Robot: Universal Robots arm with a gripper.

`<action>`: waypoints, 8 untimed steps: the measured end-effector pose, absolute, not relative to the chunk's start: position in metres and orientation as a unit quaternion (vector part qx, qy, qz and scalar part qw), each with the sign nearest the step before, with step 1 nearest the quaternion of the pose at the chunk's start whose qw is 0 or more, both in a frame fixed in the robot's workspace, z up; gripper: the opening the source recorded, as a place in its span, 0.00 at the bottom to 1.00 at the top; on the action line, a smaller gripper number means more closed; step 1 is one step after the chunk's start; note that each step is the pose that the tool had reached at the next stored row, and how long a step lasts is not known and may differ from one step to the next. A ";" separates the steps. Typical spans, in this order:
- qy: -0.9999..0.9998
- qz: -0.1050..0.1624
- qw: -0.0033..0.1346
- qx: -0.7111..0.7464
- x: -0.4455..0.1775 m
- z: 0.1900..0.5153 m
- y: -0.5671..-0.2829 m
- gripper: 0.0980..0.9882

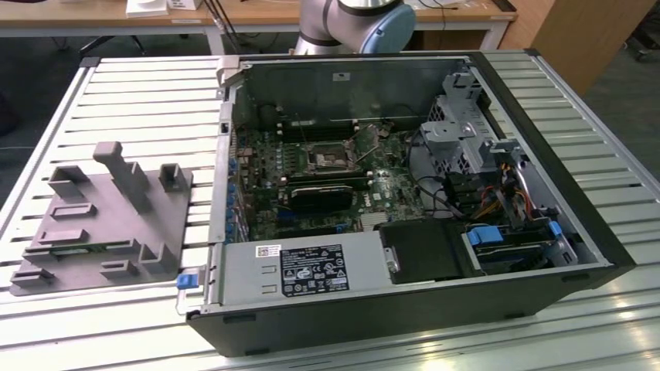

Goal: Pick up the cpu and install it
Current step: 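Pick up the cpu and move it towards the insertion slot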

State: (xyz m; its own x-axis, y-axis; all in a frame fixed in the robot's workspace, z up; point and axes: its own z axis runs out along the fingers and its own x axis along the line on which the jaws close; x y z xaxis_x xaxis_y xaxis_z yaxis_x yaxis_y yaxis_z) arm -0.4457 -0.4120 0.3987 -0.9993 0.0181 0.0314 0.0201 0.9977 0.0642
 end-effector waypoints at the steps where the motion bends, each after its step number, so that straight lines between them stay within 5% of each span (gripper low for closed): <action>1: -0.999 -0.032 0.015 -0.010 -0.446 0.399 -0.412 0.49; 8: -0.999 -0.032 0.015 -0.010 -0.442 0.399 -0.412 0.49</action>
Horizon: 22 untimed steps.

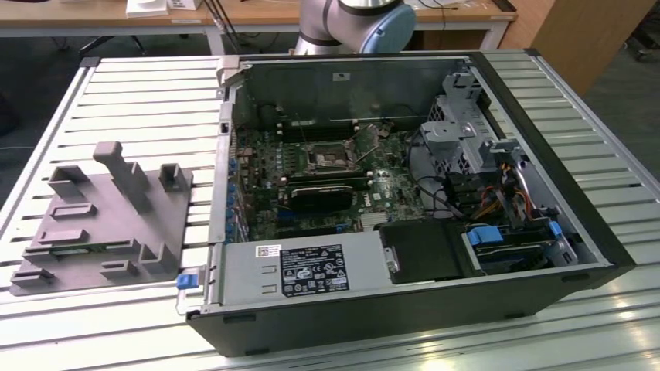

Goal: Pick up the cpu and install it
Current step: 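Pick up the cpu and move it towards the insertion slot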

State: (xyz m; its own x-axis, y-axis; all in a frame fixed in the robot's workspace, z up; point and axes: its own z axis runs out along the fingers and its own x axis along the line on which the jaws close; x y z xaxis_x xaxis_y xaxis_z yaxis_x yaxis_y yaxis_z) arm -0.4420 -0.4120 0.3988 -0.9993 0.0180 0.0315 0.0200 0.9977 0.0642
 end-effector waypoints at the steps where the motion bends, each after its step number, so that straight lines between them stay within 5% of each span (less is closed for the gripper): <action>1: -0.999 -0.032 0.016 -0.010 -0.441 0.399 -0.412 0.49; 22: -0.999 -0.032 0.015 -0.010 -0.431 0.399 -0.412 0.49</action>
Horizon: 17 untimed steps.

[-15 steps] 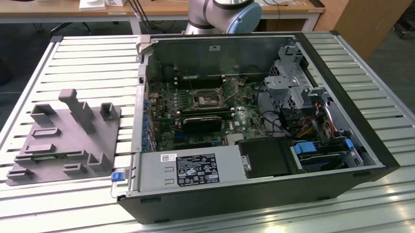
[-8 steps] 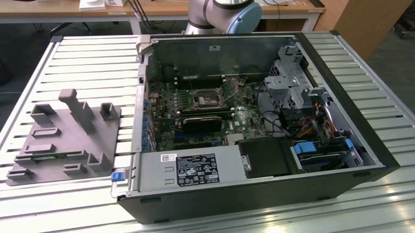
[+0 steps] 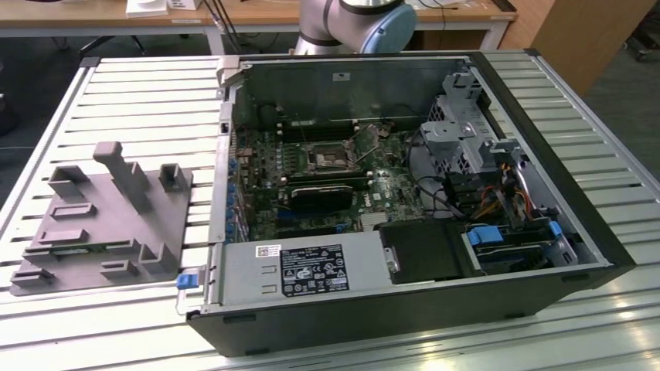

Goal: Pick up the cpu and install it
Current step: 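Pick up the cpu and move it towards the insertion slot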

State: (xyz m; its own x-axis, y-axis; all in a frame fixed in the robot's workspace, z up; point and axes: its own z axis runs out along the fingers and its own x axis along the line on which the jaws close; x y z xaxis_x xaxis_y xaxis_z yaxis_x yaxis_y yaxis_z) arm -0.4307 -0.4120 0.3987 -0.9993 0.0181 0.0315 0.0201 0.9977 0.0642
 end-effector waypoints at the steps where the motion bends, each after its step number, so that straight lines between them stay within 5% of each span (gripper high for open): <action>1: -0.999 -0.032 0.015 -0.010 -0.430 0.399 -0.412 0.49; 17: -0.999 -0.032 0.015 -0.010 -0.418 0.399 -0.412 0.49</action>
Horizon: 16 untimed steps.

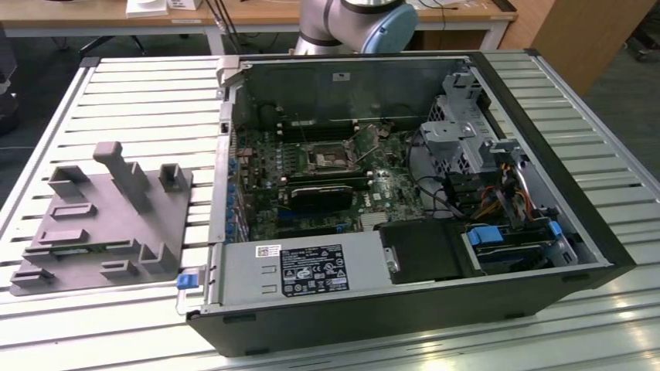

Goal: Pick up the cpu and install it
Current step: 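Pick up the cpu and move it towards the insertion slot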

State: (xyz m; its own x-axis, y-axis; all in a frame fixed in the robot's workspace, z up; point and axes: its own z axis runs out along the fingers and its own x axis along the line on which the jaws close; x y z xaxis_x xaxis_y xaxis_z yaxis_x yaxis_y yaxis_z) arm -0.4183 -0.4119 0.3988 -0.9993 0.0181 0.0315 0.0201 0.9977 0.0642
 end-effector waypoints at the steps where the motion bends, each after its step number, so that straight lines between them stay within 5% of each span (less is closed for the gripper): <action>1: -0.999 -0.032 0.015 -0.010 -0.418 0.399 -0.412 0.49; 16: -0.999 -0.032 0.016 -0.010 -0.412 0.399 -0.412 0.49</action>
State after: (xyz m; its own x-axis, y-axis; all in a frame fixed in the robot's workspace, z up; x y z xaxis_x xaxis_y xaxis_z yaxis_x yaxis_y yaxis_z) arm -0.4115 -0.4120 0.3988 -0.9993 0.0181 0.0316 0.0201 0.9977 0.0641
